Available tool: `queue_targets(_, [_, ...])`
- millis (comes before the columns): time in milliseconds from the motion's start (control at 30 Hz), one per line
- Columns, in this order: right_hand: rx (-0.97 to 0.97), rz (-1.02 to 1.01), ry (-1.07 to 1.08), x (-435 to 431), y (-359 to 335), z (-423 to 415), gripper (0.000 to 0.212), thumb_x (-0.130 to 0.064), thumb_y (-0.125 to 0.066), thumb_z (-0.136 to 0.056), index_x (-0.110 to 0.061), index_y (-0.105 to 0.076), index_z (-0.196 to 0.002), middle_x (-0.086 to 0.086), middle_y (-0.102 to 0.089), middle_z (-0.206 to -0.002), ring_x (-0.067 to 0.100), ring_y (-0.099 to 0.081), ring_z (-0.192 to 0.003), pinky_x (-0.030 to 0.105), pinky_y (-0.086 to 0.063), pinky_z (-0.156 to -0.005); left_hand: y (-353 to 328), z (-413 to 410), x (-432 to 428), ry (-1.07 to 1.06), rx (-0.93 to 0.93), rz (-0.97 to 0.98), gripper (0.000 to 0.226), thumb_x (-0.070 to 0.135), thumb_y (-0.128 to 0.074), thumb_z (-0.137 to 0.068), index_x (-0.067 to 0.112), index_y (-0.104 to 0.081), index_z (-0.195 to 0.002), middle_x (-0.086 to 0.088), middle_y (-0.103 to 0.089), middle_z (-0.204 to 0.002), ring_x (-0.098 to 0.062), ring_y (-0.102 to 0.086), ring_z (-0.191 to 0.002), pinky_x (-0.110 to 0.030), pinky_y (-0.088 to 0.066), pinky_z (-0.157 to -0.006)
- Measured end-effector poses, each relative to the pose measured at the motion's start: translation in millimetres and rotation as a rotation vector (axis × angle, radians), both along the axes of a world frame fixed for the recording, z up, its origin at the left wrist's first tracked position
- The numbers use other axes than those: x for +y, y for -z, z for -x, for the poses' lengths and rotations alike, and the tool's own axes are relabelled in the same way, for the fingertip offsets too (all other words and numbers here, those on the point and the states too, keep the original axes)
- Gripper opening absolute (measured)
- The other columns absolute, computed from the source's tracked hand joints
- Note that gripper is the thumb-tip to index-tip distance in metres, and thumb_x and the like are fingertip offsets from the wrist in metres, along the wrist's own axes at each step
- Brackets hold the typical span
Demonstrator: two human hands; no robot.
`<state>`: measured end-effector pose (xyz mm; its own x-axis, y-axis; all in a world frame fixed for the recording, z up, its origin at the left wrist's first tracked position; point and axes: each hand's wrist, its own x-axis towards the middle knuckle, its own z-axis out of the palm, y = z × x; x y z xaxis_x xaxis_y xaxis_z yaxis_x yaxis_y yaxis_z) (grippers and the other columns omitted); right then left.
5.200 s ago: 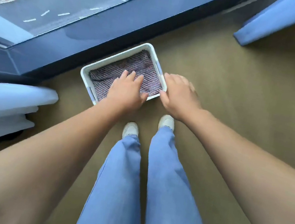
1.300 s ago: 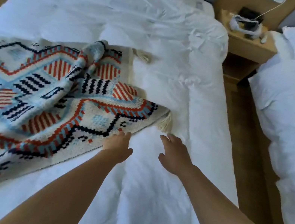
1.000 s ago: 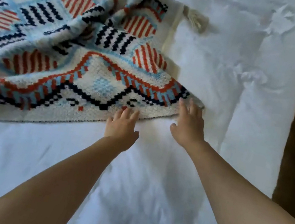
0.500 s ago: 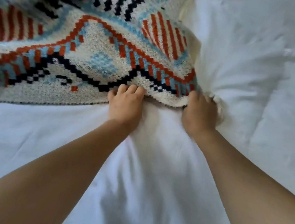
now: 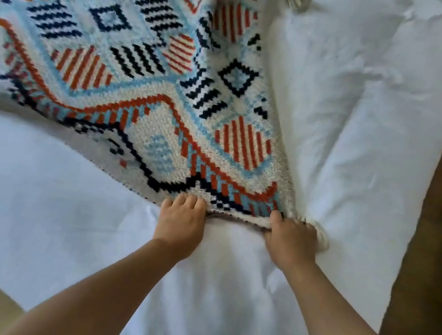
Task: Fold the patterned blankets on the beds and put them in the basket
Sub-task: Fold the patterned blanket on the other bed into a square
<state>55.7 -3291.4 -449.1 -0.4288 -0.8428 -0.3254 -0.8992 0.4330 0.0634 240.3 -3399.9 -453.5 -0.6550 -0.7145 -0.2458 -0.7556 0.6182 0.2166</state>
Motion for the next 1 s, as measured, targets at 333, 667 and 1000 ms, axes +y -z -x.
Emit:
queue_targets(333, [-0.182, -0.193, 0.12, 205, -9, -56, 0.031, -0.036, -0.039, -0.092, -0.017, -0.047, -0.115, 0.003, -0.07, -0.1, 0.026, -0.066, -0.089, 0.031, -0.047, -0.066, -15, -54, 182, 0.156, -0.127, -0.084, 0.018, 0.016, -0.047, -0.089, 0.017, -0.054, -0.105, -0.001, -0.056, -0.102, -0.024, -0.048, -0.094, -0.034, -0.035, -0.084])
queue_targets(667, [-0.302, -0.167, 0.129, 204, -21, -68, 0.049, -0.052, -0.047, -0.082, -0.015, -0.046, -0.114, 0.009, -0.056, -0.116, 0.03, -0.054, -0.106, 0.036, -0.045, -0.08, -24, -35, 209, 0.176, -0.091, -0.043, 0.047, 0.054, -0.054, -0.067, 0.016, -0.057, -0.095, -0.001, -0.054, -0.089, -0.026, -0.051, -0.082, -0.037, -0.04, -0.076])
queue_targets(1000, [-0.612, 0.101, 0.364, 130, -69, 18, 0.029, -0.029, -0.05, -0.084, -0.017, -0.044, -0.059, -0.001, -0.047, -0.059, 0.017, -0.042, -0.053, 0.026, -0.029, -0.048, -55, 75, 132, 0.085, 0.136, -0.13, 0.019, 0.031, -0.037, -0.093, 0.016, -0.047, -0.086, 0.001, -0.055, -0.079, -0.015, -0.05, -0.064, -0.026, -0.038, -0.051])
